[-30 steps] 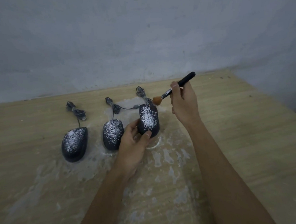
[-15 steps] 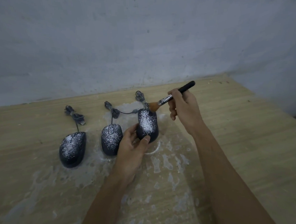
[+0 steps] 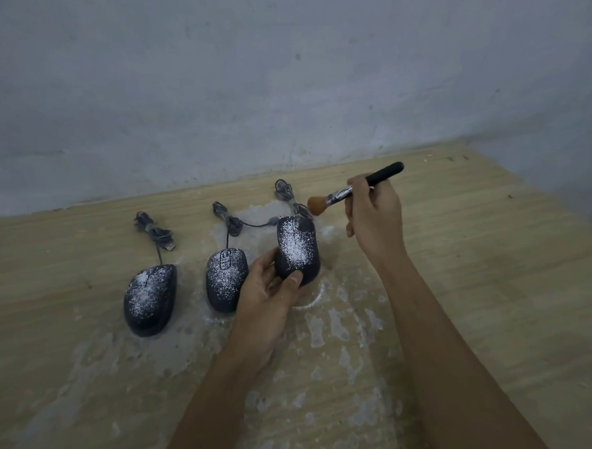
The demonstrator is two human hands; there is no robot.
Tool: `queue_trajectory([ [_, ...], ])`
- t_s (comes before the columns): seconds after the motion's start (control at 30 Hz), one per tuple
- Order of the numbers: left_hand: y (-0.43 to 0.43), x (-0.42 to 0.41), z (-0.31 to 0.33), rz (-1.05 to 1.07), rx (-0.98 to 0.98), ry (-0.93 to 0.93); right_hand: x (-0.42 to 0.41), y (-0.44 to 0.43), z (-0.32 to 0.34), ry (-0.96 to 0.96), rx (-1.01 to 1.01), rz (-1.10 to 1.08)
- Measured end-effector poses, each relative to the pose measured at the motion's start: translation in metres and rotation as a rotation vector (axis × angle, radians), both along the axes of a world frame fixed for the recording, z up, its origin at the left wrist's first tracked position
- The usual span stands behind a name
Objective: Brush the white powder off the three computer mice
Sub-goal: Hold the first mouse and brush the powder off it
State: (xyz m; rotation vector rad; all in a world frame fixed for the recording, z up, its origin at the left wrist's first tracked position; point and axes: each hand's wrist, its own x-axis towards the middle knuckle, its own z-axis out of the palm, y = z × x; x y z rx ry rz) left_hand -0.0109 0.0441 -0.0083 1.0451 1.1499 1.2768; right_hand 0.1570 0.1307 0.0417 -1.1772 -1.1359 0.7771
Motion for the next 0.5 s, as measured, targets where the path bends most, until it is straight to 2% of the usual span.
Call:
queue_trajectory([
  [0.07, 0.0004, -0.0013, -0.0008, -0.006, 0.003, 0.012, 0.0018, 0.0001, 0.0019, 0.093, -0.017, 0.123],
  [0.1, 0.001, -0.0017, -0.0013, -0.009, 0.004, 0.014, 0.0021, -0.0004, 0.0023, 0.066, -0.029, 0.159],
  [0.2, 0.001, -0.0028, -0.0036, -0.01, 0.003, 0.004, 0.0016, -0.0007, 0.0014, -0.032, -0.035, 0.059],
  [0.27, 0.0013, -0.003, -0.0052, -0.016, 0.012, 0.019, 0.0025, -0.0005, 0.0035, 0.042, -0.014, 0.044],
  [0.33, 0.0017, -0.0032, -0.0061, -0.019, 0.02, 0.034, 0.003, -0.0004, 0.0066, 0.121, -0.014, 0.134],
  [0.4, 0.0028, -0.0033, -0.0067, -0.017, 0.02, 0.029, 0.0014, 0.0001, 0.0057, 0.022, -0.043, 0.159],
  [0.5, 0.0032, -0.0028, -0.007, -0.008, 0.015, 0.015, 0.0, 0.0019, 0.0025, -0.099, -0.051, 0.005],
])
